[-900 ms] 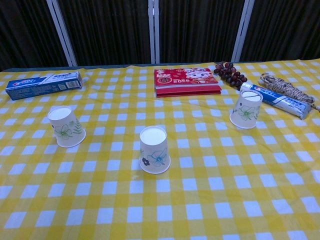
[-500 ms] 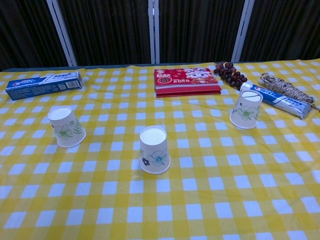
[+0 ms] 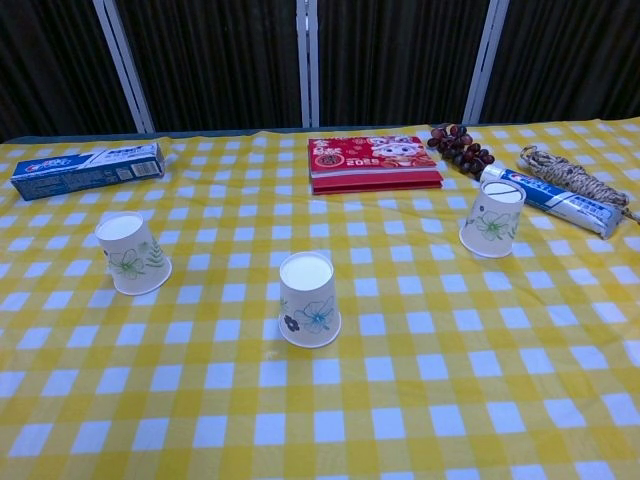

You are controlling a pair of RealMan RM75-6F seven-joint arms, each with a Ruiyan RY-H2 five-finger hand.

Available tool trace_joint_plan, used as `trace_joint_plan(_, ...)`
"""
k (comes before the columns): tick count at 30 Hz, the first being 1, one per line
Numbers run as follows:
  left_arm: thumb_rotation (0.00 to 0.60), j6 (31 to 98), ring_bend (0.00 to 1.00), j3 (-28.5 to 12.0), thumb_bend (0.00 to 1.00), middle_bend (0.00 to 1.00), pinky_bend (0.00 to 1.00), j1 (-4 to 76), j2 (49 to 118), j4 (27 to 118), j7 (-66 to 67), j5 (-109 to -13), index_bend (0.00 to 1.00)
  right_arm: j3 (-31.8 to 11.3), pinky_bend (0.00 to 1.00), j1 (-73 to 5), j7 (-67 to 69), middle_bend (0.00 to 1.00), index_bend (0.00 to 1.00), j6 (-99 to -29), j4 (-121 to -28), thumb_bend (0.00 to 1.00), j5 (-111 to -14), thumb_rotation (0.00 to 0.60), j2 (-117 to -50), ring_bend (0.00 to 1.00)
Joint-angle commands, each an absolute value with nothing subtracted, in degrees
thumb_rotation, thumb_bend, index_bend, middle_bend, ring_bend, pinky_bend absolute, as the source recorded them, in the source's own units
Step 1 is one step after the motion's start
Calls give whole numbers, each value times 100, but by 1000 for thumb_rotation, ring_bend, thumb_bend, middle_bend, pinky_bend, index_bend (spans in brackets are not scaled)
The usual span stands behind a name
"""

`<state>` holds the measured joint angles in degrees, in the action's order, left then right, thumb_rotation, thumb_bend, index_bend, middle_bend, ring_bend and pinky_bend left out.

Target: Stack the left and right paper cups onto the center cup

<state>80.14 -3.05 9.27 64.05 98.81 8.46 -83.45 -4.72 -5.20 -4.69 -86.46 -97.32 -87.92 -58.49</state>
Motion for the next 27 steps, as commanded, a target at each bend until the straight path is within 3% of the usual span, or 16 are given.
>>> trace_joint_plan(1,600,7781,0,-490,114,0,41,1165,6362,9913,922,-8240,0,-478,0,-505,-431,0,123,-8694,-9749,0,-8813,600,-5837,0)
trace_joint_plan(6,600,7188,4,-794,115,0,149,1691,6257,9924,1066,-8065,80,-474,0,-492,-382,0,132,-8720,-9749,0,-8831,600,-5828,0)
trace_joint_plan(16,600,5422,64,-1161,120,0,204,2952,6322,10006,1858,-7061,170,-492,0,-477,-150,0,151,-8740,-9701,0,-8805,600,-5787,0)
trace_joint_plan(27,600,4743,95,-1133,125,30,207,3826,6838,9820,2971,-5729,247,-513,0,-449,110,0,168,-8813,-9656,0,-8821,600,-5736,0)
